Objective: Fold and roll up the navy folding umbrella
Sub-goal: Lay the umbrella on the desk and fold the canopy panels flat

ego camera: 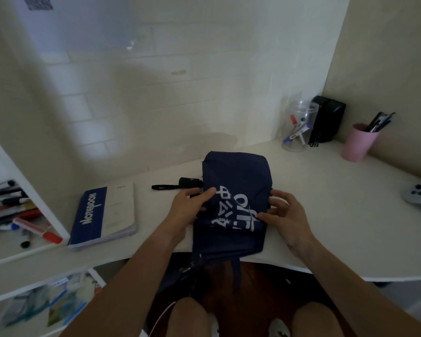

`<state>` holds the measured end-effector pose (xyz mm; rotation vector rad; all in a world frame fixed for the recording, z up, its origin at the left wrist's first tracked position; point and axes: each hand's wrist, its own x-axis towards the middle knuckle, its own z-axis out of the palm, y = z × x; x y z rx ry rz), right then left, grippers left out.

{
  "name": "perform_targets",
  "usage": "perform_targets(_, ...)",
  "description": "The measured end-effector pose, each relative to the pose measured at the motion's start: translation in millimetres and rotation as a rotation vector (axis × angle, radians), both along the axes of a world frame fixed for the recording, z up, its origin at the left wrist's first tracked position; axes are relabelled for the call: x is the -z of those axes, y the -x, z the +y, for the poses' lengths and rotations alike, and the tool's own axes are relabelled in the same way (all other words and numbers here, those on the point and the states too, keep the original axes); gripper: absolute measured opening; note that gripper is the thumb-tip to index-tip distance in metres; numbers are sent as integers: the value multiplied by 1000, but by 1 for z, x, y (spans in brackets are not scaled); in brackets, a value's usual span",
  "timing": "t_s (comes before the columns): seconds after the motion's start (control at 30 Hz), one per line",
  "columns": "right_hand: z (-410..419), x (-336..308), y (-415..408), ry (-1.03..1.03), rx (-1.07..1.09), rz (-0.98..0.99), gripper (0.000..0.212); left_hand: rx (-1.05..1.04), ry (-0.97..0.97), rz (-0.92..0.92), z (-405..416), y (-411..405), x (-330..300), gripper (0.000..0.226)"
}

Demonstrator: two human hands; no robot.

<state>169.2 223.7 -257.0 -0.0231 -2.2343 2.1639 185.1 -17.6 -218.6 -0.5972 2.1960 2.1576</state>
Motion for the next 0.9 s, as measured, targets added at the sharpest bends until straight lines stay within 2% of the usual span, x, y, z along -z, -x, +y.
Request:
perform_targets(0.13,-1,-3,2,100,-9,21,74,52,-65,14,2,3,-2,33)
perform_targets(0.2,0,-5,3,127,19,35,73,89,-49,13,-6,-2,1,26)
perform_targets(0.3,-1,-11,2,186,33,32,57,170,-51,44,-20,-11,8,26)
perform_targets(0.4,-4,-15,-1,227,2,-61,37,218,-72,62,-24,-14,17,26)
perform_targets(0.6,2,-8,-8,90,-162,-86,23,296,-56,43,-29,-15,23,23)
perform_targets(0.7,10,1,-13,-6,-291,-47,31,313,-137,75,-31,-16,23,25)
perform_targets(0.77,13,4,-15,-61,-356,-19,38,296,-213,80,-29,-12,20,35)
perform_targets(0.83,15,2,-16,-115,-405,28,40,271,-217,88,-24,-6,15,48)
perform_targets(0.9,16,-3,-15,-191,-424,72,38,229,-179,109,-19,-3,13,45)
